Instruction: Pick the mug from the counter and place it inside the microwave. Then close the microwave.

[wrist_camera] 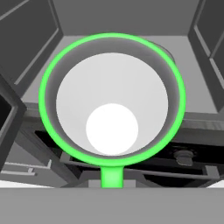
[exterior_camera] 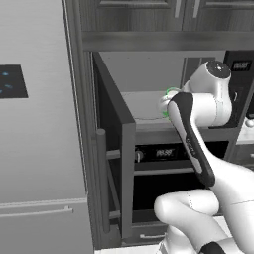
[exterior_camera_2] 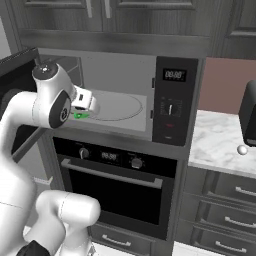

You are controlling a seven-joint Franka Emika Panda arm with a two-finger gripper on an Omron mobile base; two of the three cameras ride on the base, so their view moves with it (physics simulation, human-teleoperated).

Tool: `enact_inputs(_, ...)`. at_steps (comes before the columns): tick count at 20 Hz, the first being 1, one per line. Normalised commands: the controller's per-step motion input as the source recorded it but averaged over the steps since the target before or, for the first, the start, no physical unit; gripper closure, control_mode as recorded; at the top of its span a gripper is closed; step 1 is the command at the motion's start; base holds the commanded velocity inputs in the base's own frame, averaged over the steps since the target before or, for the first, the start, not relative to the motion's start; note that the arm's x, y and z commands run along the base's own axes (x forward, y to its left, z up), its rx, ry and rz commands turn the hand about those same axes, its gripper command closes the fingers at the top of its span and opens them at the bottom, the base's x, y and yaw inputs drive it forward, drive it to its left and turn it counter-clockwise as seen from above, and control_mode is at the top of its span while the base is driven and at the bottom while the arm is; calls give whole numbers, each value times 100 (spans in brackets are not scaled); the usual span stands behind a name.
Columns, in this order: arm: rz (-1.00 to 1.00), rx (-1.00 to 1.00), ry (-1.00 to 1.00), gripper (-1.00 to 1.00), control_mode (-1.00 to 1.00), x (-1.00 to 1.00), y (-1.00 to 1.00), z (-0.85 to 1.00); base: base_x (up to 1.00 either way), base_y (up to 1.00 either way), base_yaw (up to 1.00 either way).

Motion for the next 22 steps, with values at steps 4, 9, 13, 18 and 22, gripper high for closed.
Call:
enact_inputs(4,0,0,0,100,-100,33,3,-8,0,0,0)
enact_inputs(9,0,0,0,100,-100,21,3,-13,0,0,0)
enact_inputs(13,0,0,0,100,-100,0,3,-15,0,0,0)
enact_inputs(18,0,0,0,100,-100,4,0,-10,0,0,0)
enact_inputs(22,0,-2,0,100,-100,18,0,-2,0,0,0)
